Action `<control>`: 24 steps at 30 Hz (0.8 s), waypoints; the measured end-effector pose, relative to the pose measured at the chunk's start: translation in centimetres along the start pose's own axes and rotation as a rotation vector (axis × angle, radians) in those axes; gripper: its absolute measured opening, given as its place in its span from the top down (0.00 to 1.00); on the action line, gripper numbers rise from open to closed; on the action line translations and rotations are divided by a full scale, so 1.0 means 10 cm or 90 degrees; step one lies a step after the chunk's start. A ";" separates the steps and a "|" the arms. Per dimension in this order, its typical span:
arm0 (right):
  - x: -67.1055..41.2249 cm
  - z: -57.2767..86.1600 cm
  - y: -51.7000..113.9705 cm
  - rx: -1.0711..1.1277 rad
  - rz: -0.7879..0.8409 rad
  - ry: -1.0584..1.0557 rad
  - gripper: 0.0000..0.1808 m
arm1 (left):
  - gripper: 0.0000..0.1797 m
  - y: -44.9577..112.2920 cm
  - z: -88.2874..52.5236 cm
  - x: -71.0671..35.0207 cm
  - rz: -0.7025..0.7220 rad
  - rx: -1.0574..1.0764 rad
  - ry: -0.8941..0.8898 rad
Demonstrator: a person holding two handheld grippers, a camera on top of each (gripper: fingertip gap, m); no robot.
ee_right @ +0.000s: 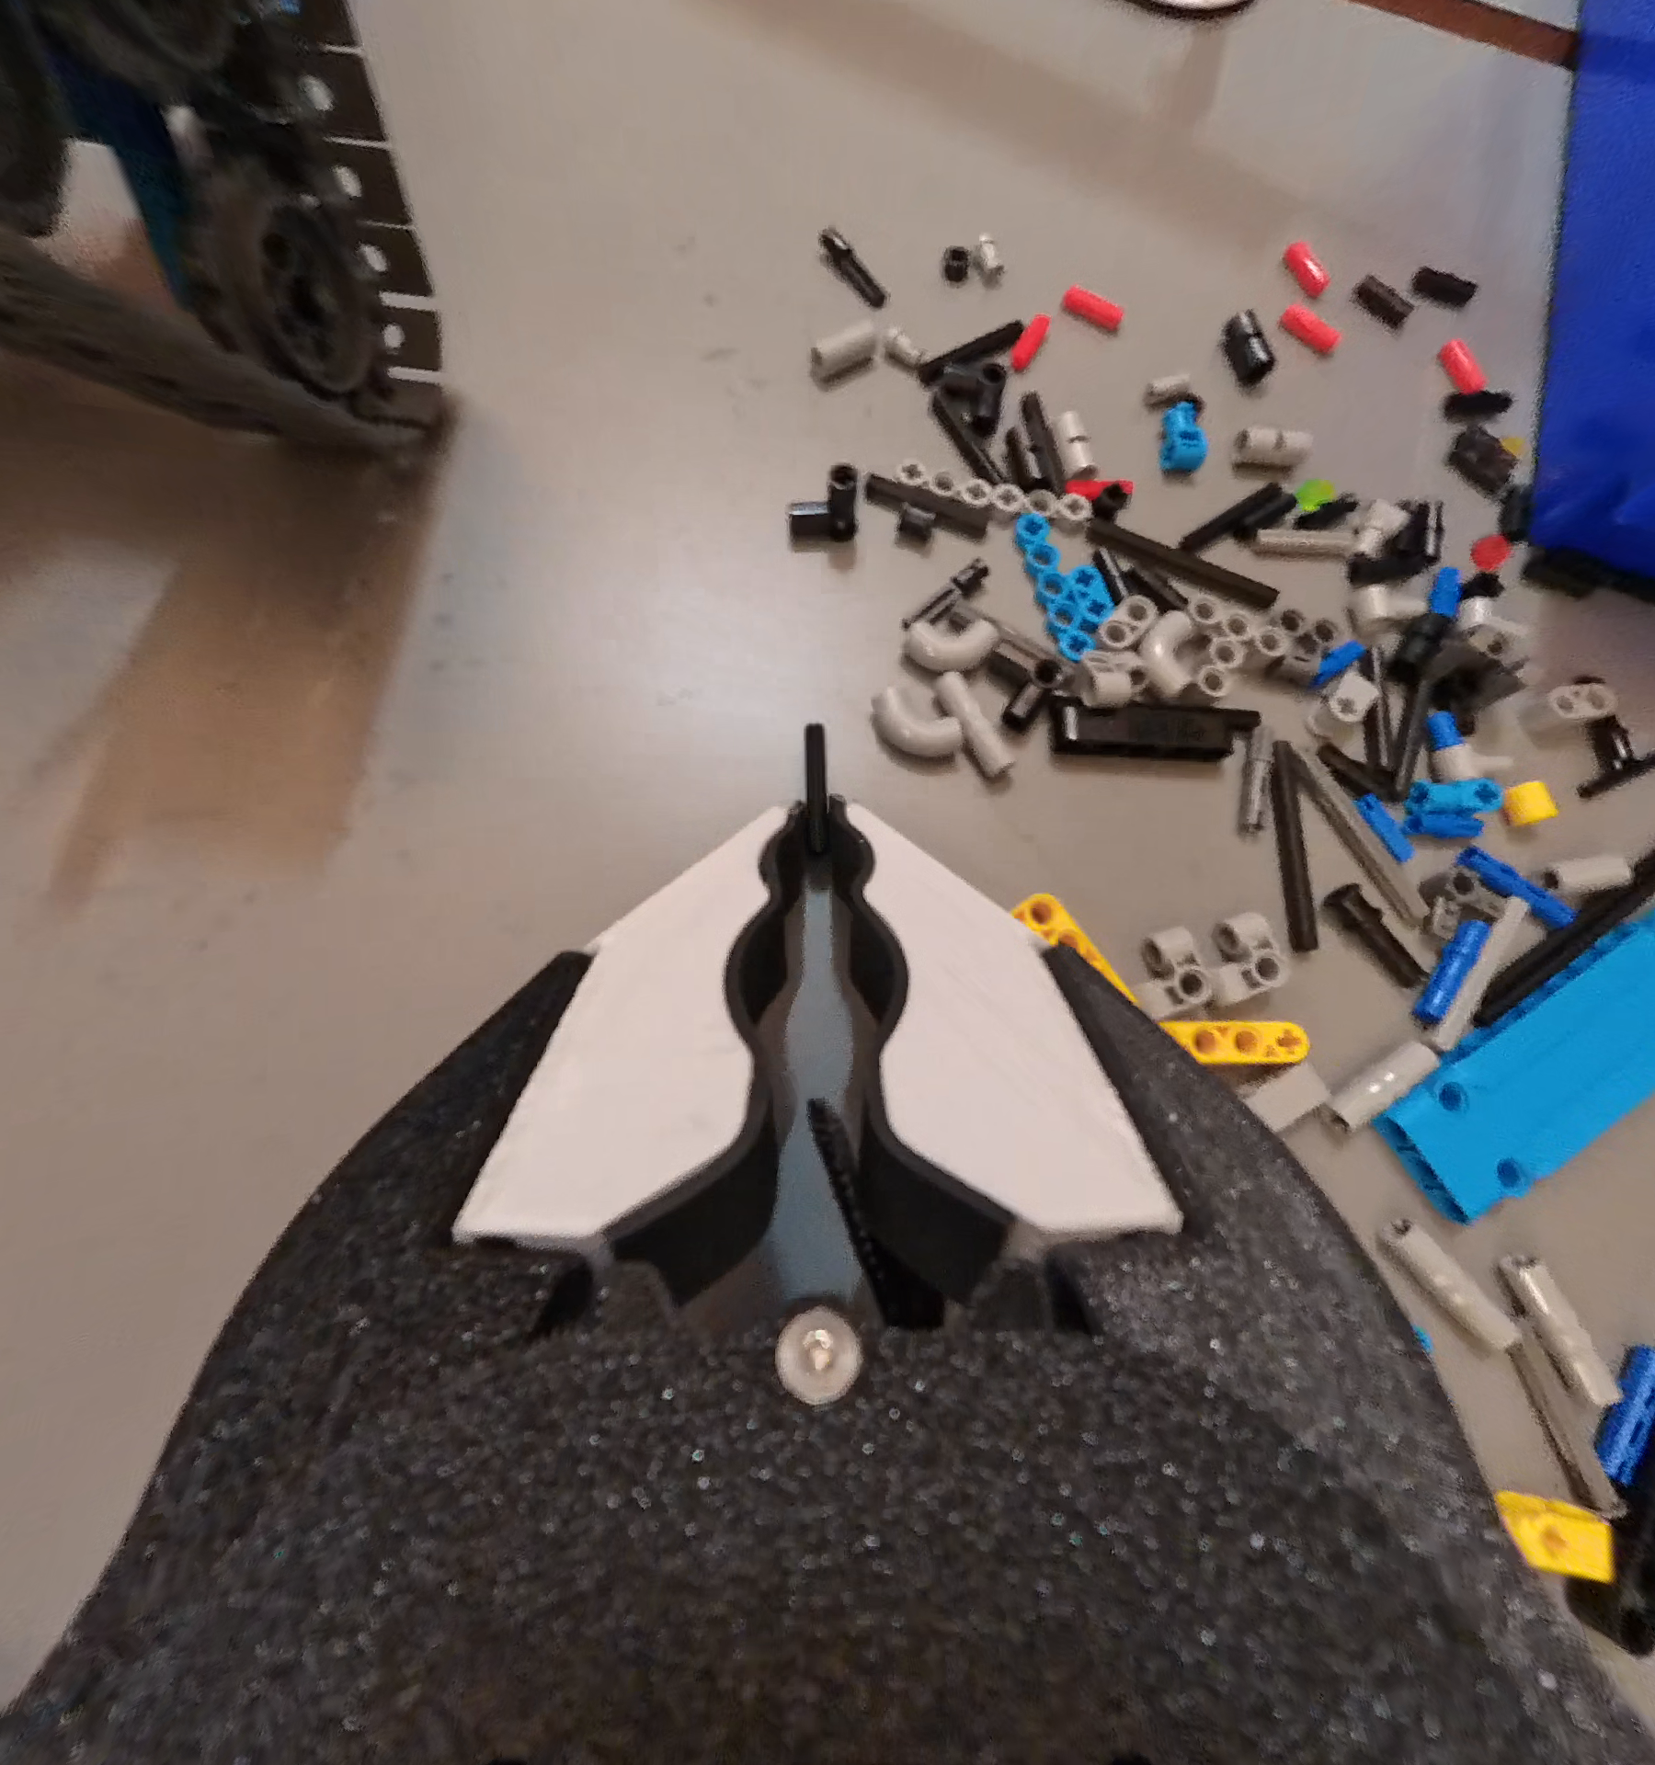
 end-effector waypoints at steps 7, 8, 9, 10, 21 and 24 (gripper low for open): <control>0.00 0.12 0.00 0.006 0.000 0.039 0.92 | 0.62 0.00 0.00 0.00 0.005 0.015 -0.003; -0.01 0.14 -0.01 0.013 0.009 0.036 0.92 | 0.62 0.00 0.00 0.00 0.007 0.016 -0.004; -0.04 0.18 -0.04 0.025 0.023 0.034 0.92 | 0.62 0.00 0.00 0.00 0.008 0.018 -0.006; -0.06 0.27 -0.10 0.058 0.037 0.029 0.91 | 0.62 0.00 0.00 0.00 0.011 0.020 -0.008; 0.87 1.55 -1.26 0.044 -0.096 -0.040 0.83 | 0.62 0.00 0.03 0.00 0.006 0.009 -0.005; 1.09 1.49 -1.28 -0.009 -0.106 -0.071 0.85 | 0.63 0.02 0.07 0.00 -0.005 -0.016 0.008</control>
Point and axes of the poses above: each gripper's, where its closed fingertips meet, y out along the fingers, x out of its underside, z = x × y across the jaws, the point moved 3 cm from there along -y, back along the fingers, and after that the axes turned 8 degrees about x, right-handed, at the moved point
